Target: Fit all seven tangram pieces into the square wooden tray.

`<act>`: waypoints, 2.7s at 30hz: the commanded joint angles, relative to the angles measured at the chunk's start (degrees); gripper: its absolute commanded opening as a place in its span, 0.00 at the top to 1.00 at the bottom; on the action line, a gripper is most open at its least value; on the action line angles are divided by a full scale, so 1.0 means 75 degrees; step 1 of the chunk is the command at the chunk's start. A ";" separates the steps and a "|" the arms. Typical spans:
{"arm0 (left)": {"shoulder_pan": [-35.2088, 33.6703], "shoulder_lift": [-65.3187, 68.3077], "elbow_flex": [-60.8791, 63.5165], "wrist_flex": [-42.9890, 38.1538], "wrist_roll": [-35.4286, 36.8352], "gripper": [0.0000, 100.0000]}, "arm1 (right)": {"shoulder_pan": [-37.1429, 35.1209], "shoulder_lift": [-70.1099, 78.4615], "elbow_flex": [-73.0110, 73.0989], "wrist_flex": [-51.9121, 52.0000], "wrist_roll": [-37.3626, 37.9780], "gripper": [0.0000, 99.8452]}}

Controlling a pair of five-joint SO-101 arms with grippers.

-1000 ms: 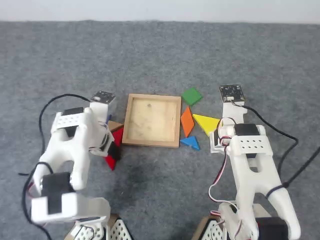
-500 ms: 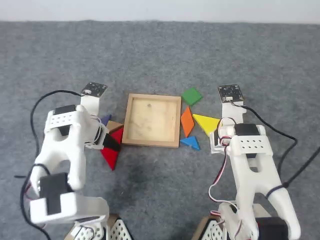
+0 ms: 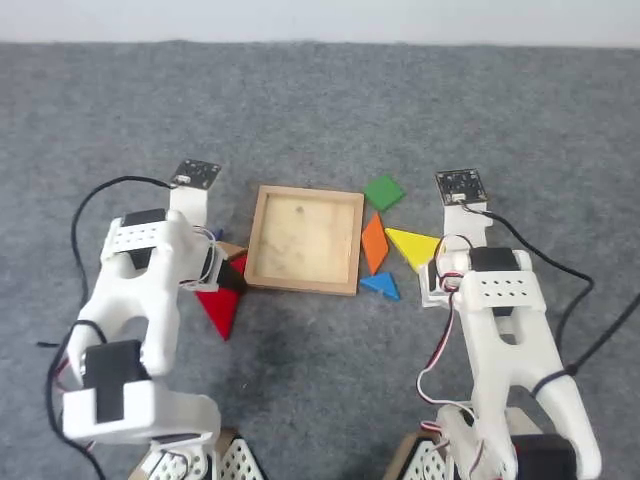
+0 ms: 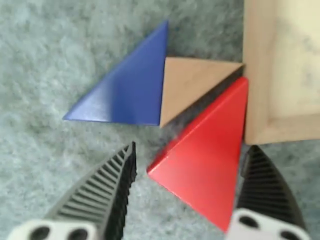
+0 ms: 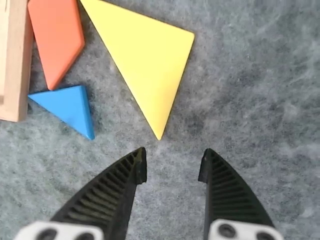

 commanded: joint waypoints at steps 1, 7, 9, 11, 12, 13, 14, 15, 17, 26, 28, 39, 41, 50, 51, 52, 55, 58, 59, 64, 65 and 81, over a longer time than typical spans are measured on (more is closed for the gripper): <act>0.0094 0.0316 -0.0275 0.0410 -0.0105 0.68 | -0.0041 -0.0334 -0.0059 -0.0064 0.0105 0.83; 0.0070 0.1207 -0.1108 0.0867 -0.0094 0.69 | -0.0041 -0.0346 -0.0059 -0.0064 0.0105 0.83; 0.0082 0.1301 -0.1190 0.0926 -0.0094 0.69 | -0.0041 -0.0346 -0.0059 -0.0064 0.0105 0.83; 0.0082 0.1301 -0.1178 0.0926 -0.0094 0.69 | -0.0041 -0.0358 -0.0059 -0.0064 0.0105 0.83; 0.0082 0.1301 -0.1178 0.0926 -0.0094 0.69 | -0.0041 -0.0358 -0.0059 -0.0064 0.0105 0.83; 0.0070 0.1301 -0.1178 0.0926 -0.0094 0.71 | -0.0041 -0.0358 -0.0059 -0.0064 0.0105 0.83; 0.0070 0.1301 -0.1166 0.0926 -0.0094 0.72 | -0.0041 -0.0358 -0.0059 -0.0064 0.0105 0.83; 0.0059 0.1301 -0.1166 0.0926 -0.0094 0.74 | -0.0041 -0.0358 -0.0059 -0.0064 0.0105 0.83; 0.0047 0.1301 -0.1166 0.0961 -0.0094 0.75 | -0.0041 -0.0358 -0.0059 -0.0064 0.0105 0.83; 0.0082 0.1289 -0.1155 0.0973 -0.0094 0.81 | -0.0041 -0.0334 -0.0059 -0.0088 0.0105 0.83; 0.0094 0.1242 -0.1131 0.1008 -0.0094 0.82 | -0.0041 -0.0322 -0.0059 -0.0100 0.0105 0.83; 0.0750 -0.1395 0.1424 -0.0082 -0.0094 0.83 | -0.0041 -0.0299 -0.0059 -0.0123 0.0105 0.83; 0.0844 -0.1793 0.1717 -0.0164 -0.0094 0.83 | -0.0041 -0.0299 -0.0059 -0.0123 0.0105 0.83; 0.1594 -0.2157 0.1916 0.0340 -0.0094 0.92 | -0.0041 -0.0299 -0.0059 -0.0123 0.0082 0.83; 0.1723 -0.2157 0.1916 0.0375 -0.0094 0.93 | -0.0029 -0.0299 -0.0059 -0.0123 0.0082 0.83; 0.1875 -0.2157 0.1952 0.0375 -0.0094 0.93 | -0.0029 -0.0299 -0.0059 -0.0123 0.0082 0.83; 0.2215 -0.2110 0.1975 0.0387 -0.0082 0.95 | -0.0029 -0.0299 -0.0059 -0.0123 0.0082 0.83; 0.2321 -0.2098 0.1963 0.0445 0.0059 0.95 | 0.0018 -0.0299 -0.0059 -0.0123 0.0082 0.83; 0.2333 -0.2098 0.1928 0.0551 0.0176 0.95 | 0.0064 -0.0299 -0.0059 -0.0123 0.0070 0.83; 0.2508 -0.2086 0.1975 0.0656 0.0328 0.95 | 0.0158 -0.0322 -0.0070 -0.0123 0.0059 0.83; 0.2462 -0.2086 0.1963 0.0656 0.0340 0.95 | 0.0158 -0.0322 -0.0070 -0.0123 0.0059 0.83; 0.2567 -0.4677 0.0510 0.1946 0.2192 0.99 | 0.0604 -0.0358 -0.0117 -0.0123 -0.0223 0.83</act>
